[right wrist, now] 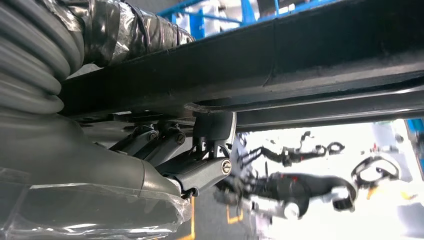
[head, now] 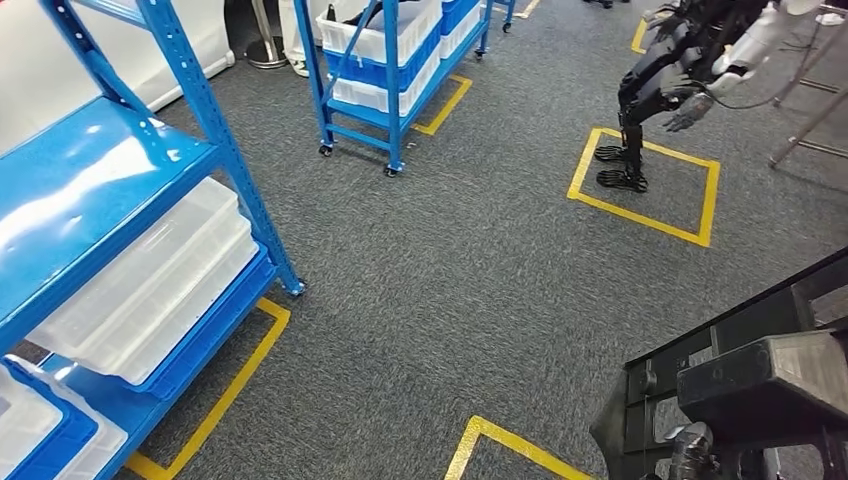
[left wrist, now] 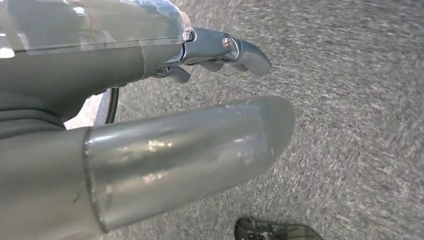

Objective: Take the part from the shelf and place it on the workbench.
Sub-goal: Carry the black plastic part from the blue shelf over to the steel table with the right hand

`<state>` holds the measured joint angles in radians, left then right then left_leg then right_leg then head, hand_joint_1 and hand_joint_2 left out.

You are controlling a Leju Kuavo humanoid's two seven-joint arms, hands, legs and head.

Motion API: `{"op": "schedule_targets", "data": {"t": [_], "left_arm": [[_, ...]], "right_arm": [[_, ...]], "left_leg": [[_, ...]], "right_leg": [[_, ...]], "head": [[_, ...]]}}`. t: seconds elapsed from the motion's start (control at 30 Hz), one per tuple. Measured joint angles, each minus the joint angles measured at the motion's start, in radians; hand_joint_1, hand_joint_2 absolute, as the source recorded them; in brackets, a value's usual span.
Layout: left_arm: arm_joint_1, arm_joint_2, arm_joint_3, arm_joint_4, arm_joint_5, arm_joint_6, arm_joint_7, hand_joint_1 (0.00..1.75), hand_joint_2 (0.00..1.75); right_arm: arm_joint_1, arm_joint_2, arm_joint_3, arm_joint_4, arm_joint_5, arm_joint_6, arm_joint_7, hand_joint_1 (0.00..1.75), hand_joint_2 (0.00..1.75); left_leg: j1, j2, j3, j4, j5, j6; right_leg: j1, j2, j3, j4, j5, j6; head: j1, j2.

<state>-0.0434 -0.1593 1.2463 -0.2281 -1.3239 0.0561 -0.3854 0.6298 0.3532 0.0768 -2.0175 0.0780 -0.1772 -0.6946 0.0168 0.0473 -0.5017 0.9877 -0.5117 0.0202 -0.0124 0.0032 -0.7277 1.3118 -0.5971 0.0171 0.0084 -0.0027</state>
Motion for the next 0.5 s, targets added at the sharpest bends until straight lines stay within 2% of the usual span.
{"op": "schedule_targets", "data": {"t": [0.03,0.07,0.13,0.17,0.2,0.27,0.3,0.33,0.4,0.43,0.47,0.5], "left_arm": [[-0.001,0.0,0.0,0.0,0.0,0.0,0.001,0.0,0.0],[-0.002,0.0,0.0,0.0,-0.001,0.0,0.001,0.0,0.0],[-0.005,-0.001,0.0,0.0,-0.002,0.0,0.002,0.0,0.0],[-0.006,-0.001,0.0,0.0,-0.002,0.001,0.003,0.0,0.0],[-0.007,-0.001,0.0,0.0,-0.002,0.001,0.004,0.0,0.0],[-0.01,-0.001,0.0,0.0,-0.002,0.002,0.006,0.0,0.0],[-0.011,-0.001,0.0,0.0,-0.002,0.003,0.006,0.0,0.0],[-0.011,-0.001,0.0,0.0,-0.002,0.004,0.007,0.0,0.0],[-0.01,0.0,0.0,0.0,-0.002,0.006,0.009,0.0,0.0],[-0.008,-0.001,0.0,0.0,-0.002,0.007,0.01,0.0,0.0],[-0.006,0.0,0.0,0.0,-0.002,0.007,0.012,0.0,0.0],[-0.004,0.0,0.0,0.0,-0.002,0.007,0.013,0.0,0.0]], "right_arm": [[0.0,0.0,0.0,0.004,0.0,0.003,0.0,1.75,1.75],[-0.001,0.0,0.0,0.007,0.003,0.006,0.0,1.75,1.75],[-0.003,0.0,0.0,0.014,0.009,0.01,0.0,1.75,1.75],[-0.004,0.0,0.0,0.017,0.011,0.011,0.0,1.75,1.75],[-0.005,0.0,0.0,0.019,0.012,0.011,0.0,1.75,1.75],[-0.004,0.0,0.0,0.022,0.014,0.011,0.0,1.75,1.75],[-0.003,0.001,0.0,0.024,0.015,0.011,0.0,1.75,1.75],[-0.004,0.001,0.001,0.026,0.015,0.011,0.0,1.75,1.75],[-0.006,0.001,0.001,0.03,0.019,0.011,0.0,1.75,1.75],[-0.007,0.001,0.002,0.032,0.022,0.011,0.0,1.75,1.75],[-0.007,0.001,0.002,0.036,0.025,0.011,0.0,1.75,1.75],[-0.006,0.001,0.002,0.039,0.029,0.01,0.0,1.75,1.75]], "left_leg": [[0.0,0.014,0.002,0.0,-0.002,-0.001],[-0.001,0.025,0.005,0.0,-0.005,-0.003],[-0.003,0.044,0.013,0.001,-0.011,-0.01],[-0.005,0.051,0.017,0.001,-0.014,-0.014],[-0.006,0.059,0.02,0.0,-0.016,-0.02],[-0.005,0.073,0.025,-0.002,-0.021,-0.03],[-0.004,0.064,0.025,0.005,-0.03,-0.035],[-0.002,0.043,0.017,0.029,-0.049,-0.038],[0.0,-0.015,-0.031,0.138,-0.112,-0.043],[0.0,-0.031,-0.065,0.209,-0.143,-0.044],[0.0,-0.038,-0.094,0.264,-0.157,-0.044],[0.0,-0.041,-0.111,0.29,-0.152,-0.044]], "right_leg": [[-0.001,-0.004,0.021,-0.034,0.024,-0.001],[0.0,-0.015,0.06,-0.099,0.057,-0.003],[0.008,-0.058,0.136,-0.233,0.099,-0.015],[0.014,-0.072,0.155,-0.267,0.104,-0.021],[0.019,-0.078,0.159,-0.278,0.101,-0.027],[0.018,-0.054,0.157,-0.284,0.106,-0.035],[0.015,-0.043,0.159,-0.289,0.109,-0.041],[0.011,-0.032,0.161,-0.295,0.113,-0.046],[0.008,-0.011,0.163,-0.3,0.117,-0.054],[0.009,0.001,0.162,-0.299,0.117,-0.055],[0.01,0.015,0.162,-0.298,0.116,-0.056],[0.011,0.03,0.163,-0.296,0.115,-0.057]], "head": [[0.0,0.0],[0.0,0.0],[0.0,0.0],[0.0,0.0],[0.0,0.0],[0.0,0.0],[0.0,0.0],[-0.001,0.0],[-0.002,0.0],[-0.002,0.0],[-0.002,0.0],[-0.002,0.0]]}}
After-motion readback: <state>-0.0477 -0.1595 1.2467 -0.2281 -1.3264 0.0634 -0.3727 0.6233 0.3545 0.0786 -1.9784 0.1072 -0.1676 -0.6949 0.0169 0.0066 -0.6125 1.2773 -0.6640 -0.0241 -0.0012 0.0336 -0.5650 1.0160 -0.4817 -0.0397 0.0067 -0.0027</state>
